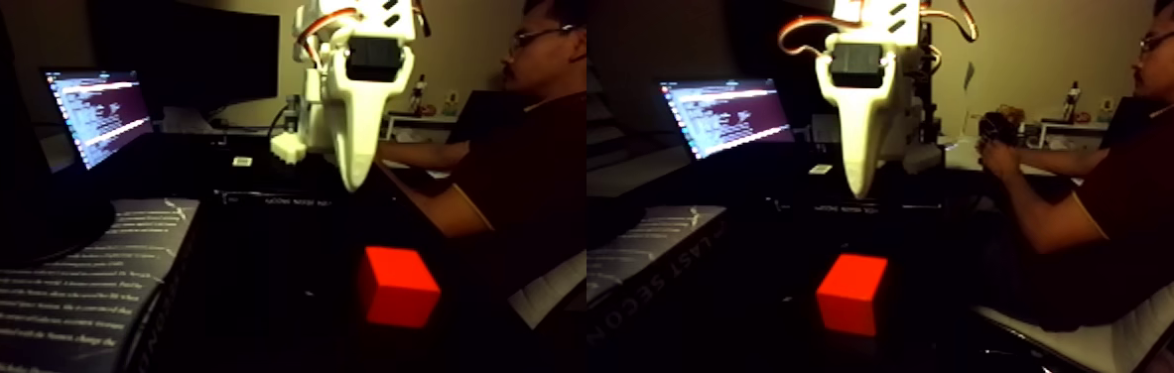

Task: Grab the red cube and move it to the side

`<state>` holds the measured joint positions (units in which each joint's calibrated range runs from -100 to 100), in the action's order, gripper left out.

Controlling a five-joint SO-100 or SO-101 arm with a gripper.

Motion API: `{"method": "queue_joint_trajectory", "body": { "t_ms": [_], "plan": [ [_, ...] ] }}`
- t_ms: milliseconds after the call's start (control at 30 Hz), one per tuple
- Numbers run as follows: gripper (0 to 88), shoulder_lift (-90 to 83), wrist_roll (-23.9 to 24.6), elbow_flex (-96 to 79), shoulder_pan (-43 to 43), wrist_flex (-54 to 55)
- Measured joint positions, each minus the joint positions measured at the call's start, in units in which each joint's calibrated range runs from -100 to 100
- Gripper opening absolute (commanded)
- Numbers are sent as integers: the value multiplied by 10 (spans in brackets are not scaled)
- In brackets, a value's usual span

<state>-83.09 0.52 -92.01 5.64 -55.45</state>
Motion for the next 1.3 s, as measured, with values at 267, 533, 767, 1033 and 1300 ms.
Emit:
{"method": "queue_joint_trajectory", "body": {
  "t_ms": [267, 533, 767, 1033, 1300],
  "plan": [
    [7, 0, 0, 0, 0, 0],
    [7, 0, 1, 0, 0, 0],
    [7, 0, 1, 0, -1, 0],
    [8, 2, 0, 0, -1, 0],
    [8, 78, -35, 74, -1, 5]
  ]
}}
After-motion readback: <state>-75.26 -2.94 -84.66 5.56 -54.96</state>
